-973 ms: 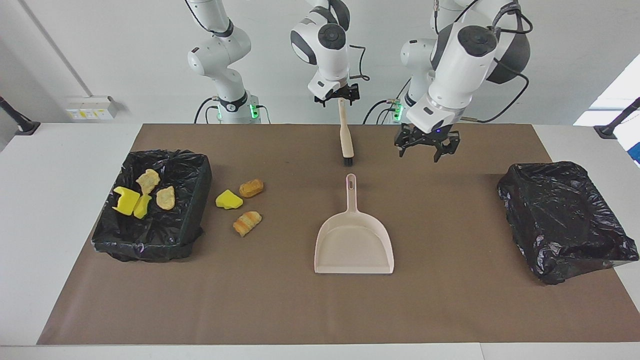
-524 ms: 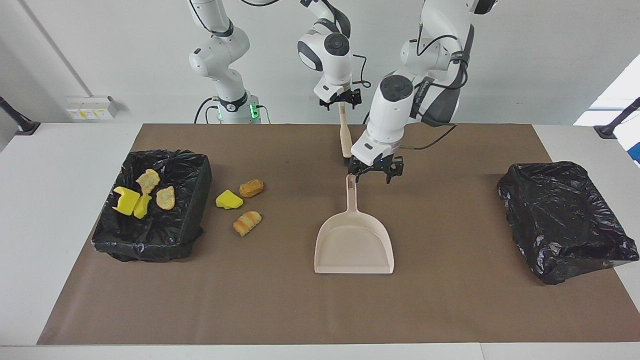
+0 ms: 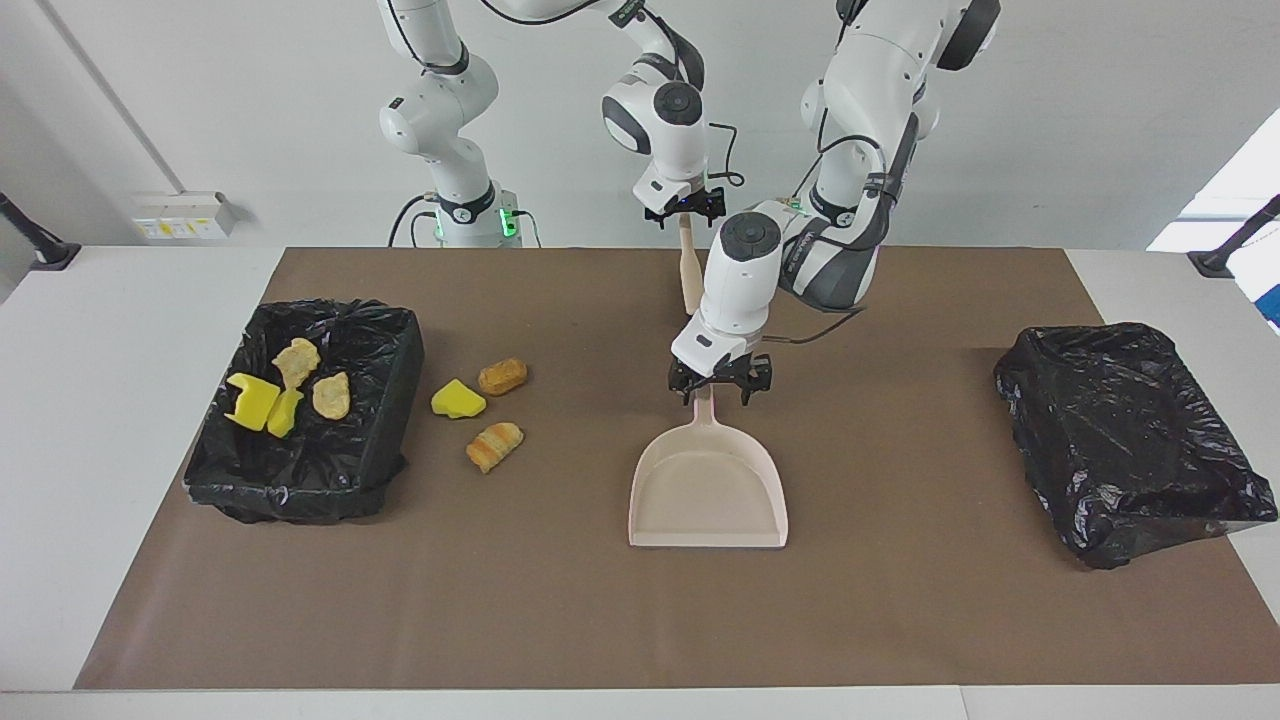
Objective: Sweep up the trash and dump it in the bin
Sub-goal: 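Grasp the dustpan handle with the left gripper, then move the dustpan beside the scraps while the right gripper grasps the brush, then sweep the scraps into the dustpan with the brush in the right gripper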
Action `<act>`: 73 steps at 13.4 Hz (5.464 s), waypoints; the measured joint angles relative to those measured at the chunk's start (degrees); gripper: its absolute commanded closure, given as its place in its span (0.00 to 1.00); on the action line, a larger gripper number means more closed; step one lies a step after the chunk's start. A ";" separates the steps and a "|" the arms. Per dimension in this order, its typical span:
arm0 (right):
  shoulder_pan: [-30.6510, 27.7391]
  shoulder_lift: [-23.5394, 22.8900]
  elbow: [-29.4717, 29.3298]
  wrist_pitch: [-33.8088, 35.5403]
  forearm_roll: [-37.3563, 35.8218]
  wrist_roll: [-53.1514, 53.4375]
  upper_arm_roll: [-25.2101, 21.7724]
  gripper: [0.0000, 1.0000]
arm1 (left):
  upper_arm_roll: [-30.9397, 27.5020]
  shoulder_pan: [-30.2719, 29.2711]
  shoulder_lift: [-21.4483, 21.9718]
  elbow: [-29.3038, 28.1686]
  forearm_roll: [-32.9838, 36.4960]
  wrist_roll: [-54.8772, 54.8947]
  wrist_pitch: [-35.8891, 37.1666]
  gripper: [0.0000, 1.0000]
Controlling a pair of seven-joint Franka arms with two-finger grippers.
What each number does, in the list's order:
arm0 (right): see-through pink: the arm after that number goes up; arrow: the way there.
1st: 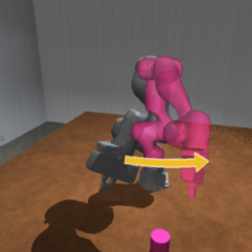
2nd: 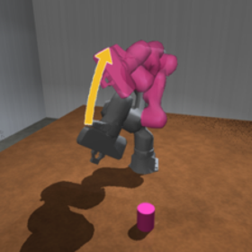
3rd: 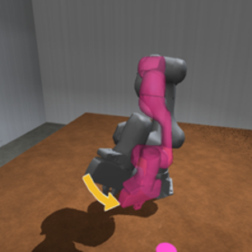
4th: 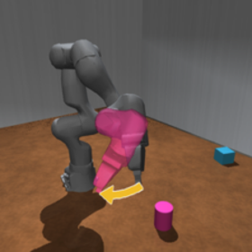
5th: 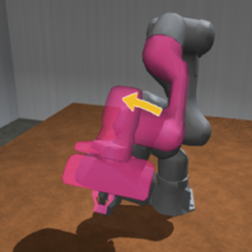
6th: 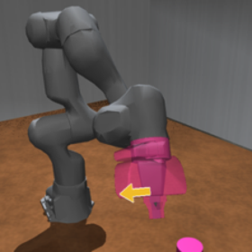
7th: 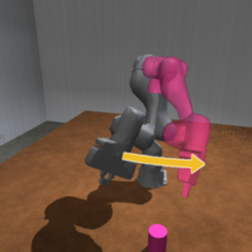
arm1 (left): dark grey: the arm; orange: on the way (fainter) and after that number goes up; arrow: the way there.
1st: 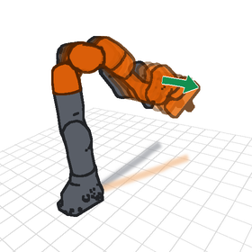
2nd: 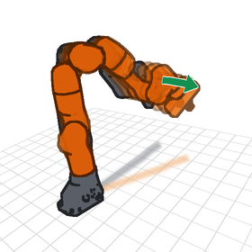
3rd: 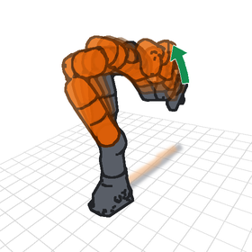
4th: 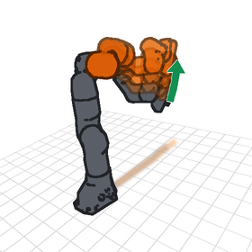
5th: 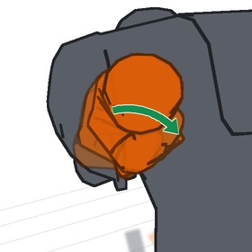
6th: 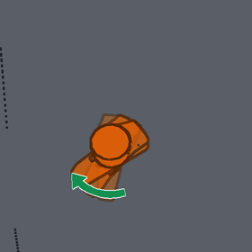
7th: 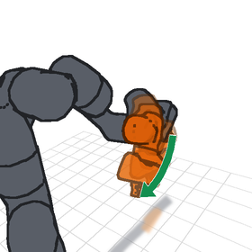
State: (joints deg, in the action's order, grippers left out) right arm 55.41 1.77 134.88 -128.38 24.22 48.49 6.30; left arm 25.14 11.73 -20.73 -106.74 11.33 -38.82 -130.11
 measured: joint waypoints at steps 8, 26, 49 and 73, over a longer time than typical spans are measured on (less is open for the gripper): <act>1.27 0.00 0.30 -2.70 0.00 0.00 -0.01 1.00 | 0.53 -0.03 -0.27 0.47 0.30 0.12 -2.07 1.00; -15.34 9.41 -6.26 23.56 -23.78 -4.75 -1.11 1.00 | -0.51 -5.27 8.47 -0.64 1.17 79.76 21.67 1.00; -35.46 -4.36 -13.09 23.31 -10.84 -41.40 -0.19 1.00 | 2.54 -3.09 7.57 -5.55 1.04 76.47 15.02 1.00; -34.65 10.56 2.64 25.63 -12.02 -23.54 -0.80 1.00 | 4.25 -0.98 9.96 -9.04 3.31 88.05 17.98 1.00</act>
State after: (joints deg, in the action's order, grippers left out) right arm 20.76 12.34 137.51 -102.75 12.20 24.95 5.50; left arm 29.38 10.75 -10.77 -115.77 14.63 49.23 -112.13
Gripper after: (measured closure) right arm 0.744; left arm 0.687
